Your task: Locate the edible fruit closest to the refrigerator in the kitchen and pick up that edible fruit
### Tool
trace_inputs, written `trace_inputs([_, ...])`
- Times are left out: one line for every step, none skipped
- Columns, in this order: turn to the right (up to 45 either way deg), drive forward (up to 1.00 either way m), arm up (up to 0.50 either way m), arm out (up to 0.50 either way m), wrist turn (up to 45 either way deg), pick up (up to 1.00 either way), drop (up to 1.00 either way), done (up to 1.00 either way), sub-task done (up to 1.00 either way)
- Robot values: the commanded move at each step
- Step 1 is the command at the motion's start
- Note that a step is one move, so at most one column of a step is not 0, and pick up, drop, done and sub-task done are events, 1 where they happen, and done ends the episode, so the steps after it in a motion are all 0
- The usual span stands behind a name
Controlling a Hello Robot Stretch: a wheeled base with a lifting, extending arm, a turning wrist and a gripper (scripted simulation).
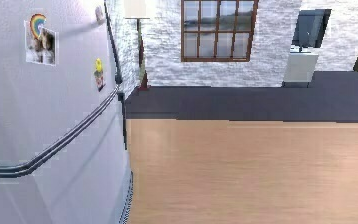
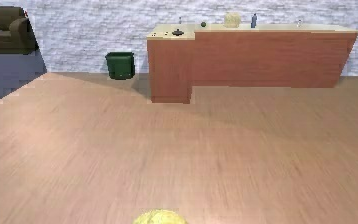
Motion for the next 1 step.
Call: trace_inputs([0.0,0.35,0.00,0.00,0.0,0.00,0.00,0.00,0.00])
